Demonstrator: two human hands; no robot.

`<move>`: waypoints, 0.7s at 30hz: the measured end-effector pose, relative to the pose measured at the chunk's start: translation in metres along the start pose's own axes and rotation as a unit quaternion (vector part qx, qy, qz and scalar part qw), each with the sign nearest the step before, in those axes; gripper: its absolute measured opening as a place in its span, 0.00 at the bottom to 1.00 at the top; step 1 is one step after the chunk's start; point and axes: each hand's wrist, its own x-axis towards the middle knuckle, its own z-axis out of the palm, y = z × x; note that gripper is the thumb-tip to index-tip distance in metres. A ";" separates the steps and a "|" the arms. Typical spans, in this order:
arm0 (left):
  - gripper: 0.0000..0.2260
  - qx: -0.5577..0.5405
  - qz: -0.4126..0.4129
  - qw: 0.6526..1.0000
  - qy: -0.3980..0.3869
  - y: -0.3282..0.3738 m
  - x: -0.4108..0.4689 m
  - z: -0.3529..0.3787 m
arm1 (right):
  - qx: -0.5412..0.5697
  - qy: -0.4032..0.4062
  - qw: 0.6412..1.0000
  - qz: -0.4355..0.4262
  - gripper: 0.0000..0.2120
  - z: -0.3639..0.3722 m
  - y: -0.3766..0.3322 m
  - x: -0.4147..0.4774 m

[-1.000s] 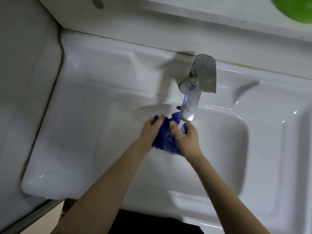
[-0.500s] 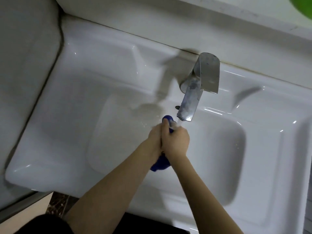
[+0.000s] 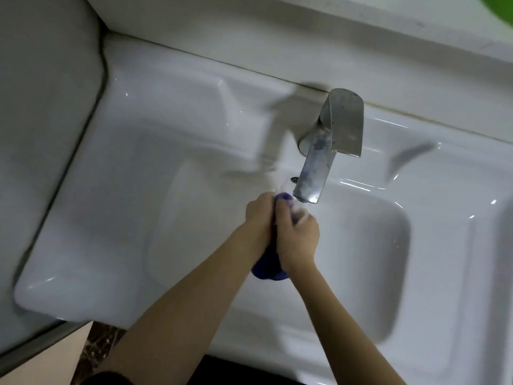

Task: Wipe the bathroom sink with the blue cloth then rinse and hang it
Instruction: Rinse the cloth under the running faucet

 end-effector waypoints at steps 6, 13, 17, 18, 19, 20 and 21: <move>0.12 -0.016 0.023 0.997 -0.069 -0.024 -0.004 -0.005 | -0.073 0.004 0.997 0.017 0.17 -0.010 -0.016 0.031; 0.16 -0.032 -0.053 0.980 -0.192 -0.029 0.006 -0.042 | 0.273 -0.016 0.933 0.232 0.13 -0.016 -0.018 0.032; 0.17 -0.065 -0.041 0.989 -0.128 -0.031 0.002 -0.036 | 0.144 -0.017 0.981 0.129 0.15 -0.018 -0.011 0.012; 0.18 -0.090 -0.039 0.987 -0.130 -0.028 0.006 -0.037 | 0.134 -0.024 0.986 0.098 0.17 -0.015 -0.006 -0.003; 0.19 -0.098 -0.028 0.984 -0.147 -0.025 0.007 -0.038 | 0.138 -0.041 0.987 0.067 0.18 -0.013 -0.003 -0.021; 0.20 -0.093 -0.028 0.981 -0.166 -0.022 0.006 -0.035 | 0.129 -0.053 0.989 0.038 0.18 -0.010 -0.002 -0.035; 0.20 -0.083 -0.037 0.977 -0.192 -0.022 0.002 -0.030 | 0.098 -0.049 0.994 0.005 0.18 -0.007 -0.002 -0.037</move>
